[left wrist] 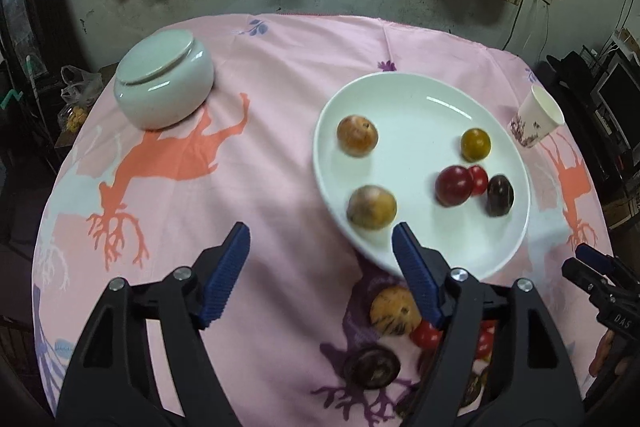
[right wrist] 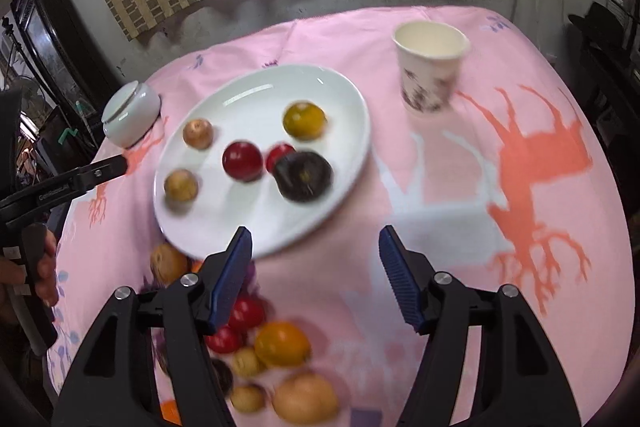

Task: Organize fruits
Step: 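Carry both fruits onto the white plate and open both grippers, then withdraw both grippers and move the left toward the mandarin orange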

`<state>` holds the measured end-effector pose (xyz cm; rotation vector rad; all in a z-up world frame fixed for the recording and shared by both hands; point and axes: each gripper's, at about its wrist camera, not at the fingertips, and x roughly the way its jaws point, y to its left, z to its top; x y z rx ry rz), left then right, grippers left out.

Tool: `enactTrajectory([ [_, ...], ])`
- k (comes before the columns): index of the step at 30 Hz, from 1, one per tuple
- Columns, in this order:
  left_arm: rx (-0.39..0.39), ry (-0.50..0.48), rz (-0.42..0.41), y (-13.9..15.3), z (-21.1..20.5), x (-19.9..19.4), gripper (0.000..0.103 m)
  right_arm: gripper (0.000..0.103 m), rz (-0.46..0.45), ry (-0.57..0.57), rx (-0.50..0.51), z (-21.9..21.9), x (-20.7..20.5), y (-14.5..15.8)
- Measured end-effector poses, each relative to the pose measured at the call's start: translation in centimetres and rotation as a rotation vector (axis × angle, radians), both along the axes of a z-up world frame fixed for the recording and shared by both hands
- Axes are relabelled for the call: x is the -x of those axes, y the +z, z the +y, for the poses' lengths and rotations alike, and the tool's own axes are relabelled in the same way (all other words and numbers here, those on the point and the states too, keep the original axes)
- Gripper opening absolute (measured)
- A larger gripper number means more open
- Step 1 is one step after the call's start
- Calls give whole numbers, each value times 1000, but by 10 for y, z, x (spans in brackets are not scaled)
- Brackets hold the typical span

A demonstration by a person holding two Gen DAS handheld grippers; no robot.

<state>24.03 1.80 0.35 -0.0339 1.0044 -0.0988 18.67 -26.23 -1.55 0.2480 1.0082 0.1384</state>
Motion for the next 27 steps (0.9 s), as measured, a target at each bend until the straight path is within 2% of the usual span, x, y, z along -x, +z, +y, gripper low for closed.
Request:
enactTrajectory([
  [4,37,31,68,-12,11,40,78,69,41,-31,-17,-8,41,-9],
  [10,35,-15,144,-25,1,91,78,70,83,-6,6,6,86,-15],
  [14,33,-56,156,-28,-12,120,78,70,105,-4,-13,12,107,-15],
  [27,29,-140,232,-42,-48,162,78,71,133,-5,-35,19,141,-14],
])
